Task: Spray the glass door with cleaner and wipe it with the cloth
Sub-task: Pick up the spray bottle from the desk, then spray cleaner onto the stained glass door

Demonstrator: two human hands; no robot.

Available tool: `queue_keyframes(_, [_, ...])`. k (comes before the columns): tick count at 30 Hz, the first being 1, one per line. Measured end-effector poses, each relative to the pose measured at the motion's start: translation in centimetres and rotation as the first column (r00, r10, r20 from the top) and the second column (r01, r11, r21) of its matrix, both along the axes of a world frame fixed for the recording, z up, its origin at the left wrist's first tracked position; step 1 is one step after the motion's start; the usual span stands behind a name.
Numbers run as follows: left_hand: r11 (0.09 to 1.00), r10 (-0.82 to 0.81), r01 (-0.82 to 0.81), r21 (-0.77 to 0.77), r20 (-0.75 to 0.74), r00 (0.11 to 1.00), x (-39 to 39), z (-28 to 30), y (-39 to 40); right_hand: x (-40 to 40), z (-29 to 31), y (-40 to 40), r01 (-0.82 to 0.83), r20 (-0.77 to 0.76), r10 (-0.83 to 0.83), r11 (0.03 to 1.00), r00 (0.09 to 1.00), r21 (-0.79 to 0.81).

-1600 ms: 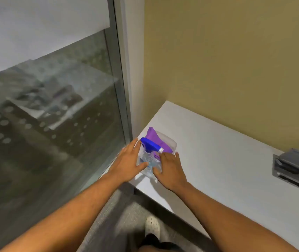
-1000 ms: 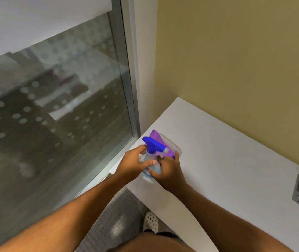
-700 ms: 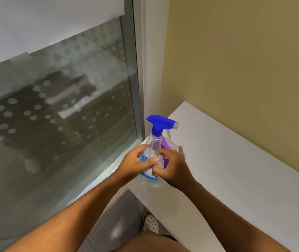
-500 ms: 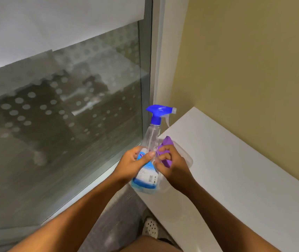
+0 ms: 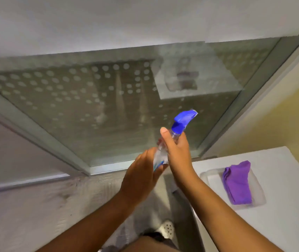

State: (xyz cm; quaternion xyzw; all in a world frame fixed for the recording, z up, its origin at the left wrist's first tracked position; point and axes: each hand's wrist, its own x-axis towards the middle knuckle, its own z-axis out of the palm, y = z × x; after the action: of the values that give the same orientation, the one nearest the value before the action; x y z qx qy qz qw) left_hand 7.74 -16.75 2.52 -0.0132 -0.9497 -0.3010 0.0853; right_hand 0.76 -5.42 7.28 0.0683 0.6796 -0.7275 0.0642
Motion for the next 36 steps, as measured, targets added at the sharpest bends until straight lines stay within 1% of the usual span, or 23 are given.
queue_keyframes(3, [0.997,0.005,-0.01,0.08,0.052,0.999,2.2,0.6,-5.0,1.1,1.2,-5.7,-0.079,0.041,0.081,0.996,0.996,-0.047])
queue_keyframes(6, [0.954,0.096,-0.119,0.276,0.095,0.991,5.6,2.0,-10.4,3.4,2.1,-11.4,-0.197,0.097,0.215,0.966,0.972,-0.167])
queue_keyframes(7, [0.927,0.134,-0.173,0.332,0.137,0.982,6.8,2.5,-12.3,4.2,2.4,-13.3,-0.241,0.115,0.271,0.944,0.956,-0.225])
queue_keyframes(9, [0.888,0.186,-0.267,0.375,0.237,0.953,9.3,3.3,-16.1,6.0,2.9,-17.1,-0.31,0.148,0.383,0.879,0.912,-0.362])
queue_keyframes(11, [0.863,0.221,-0.331,0.381,0.304,0.927,11.8,3.9,-19.8,8.0,3.4,-20.9,-0.398,0.114,0.5,0.79,0.858,-0.467])
queue_keyframes(12, [0.853,0.237,-0.354,0.383,0.32,0.917,13.1,4.1,-21.6,8.9,3.5,-22.7,-0.448,0.082,0.551,0.747,0.83,-0.491])
queue_keyframes(14, [0.84,0.283,-0.397,0.371,0.326,0.902,15.6,4.6,-25.1,10.6,3.7,-26.4,-0.529,0.026,0.629,0.674,0.777,-0.516])
queue_keyframes(17, [0.807,0.38,-0.47,0.358,0.296,0.877,19.3,5.1,-30.3,13.3,4.0,-32.1,-0.569,0.001,0.684,0.607,0.729,-0.555])
queue_keyframes(22, [0.745,0.506,-0.565,0.353,0.253,0.825,24.0,5.2,-37.7,16.8,4.9,-41.5,-0.595,-0.044,0.692,0.585,0.721,-0.552])
queue_keyframes(27, [0.675,0.609,-0.65,0.349,0.233,0.758,26.7,5.0,-43.0,18.7,5.6,-49.0,-0.714,-0.094,0.78,0.508,0.618,-0.481])
queue_keyframes(31, [0.632,0.669,-0.698,0.335,0.217,0.71,27.8,4.7,-46.9,19.7,5.4,-54.4,-0.755,-0.095,0.824,0.458,0.558,-0.469])
queue_keyframes(34, [0.613,0.695,-0.725,0.314,0.223,0.684,28.0,4.5,-50.5,19.9,4.9,-58.8,-0.762,-0.091,0.842,0.43,0.532,-0.484])
queue_keyframes(36, [0.606,0.705,-0.739,0.294,0.234,0.67,27.9,4.4,-53.3,19.8,4.4,-62.1,-0.753,-0.082,0.841,0.429,0.534,-0.499])
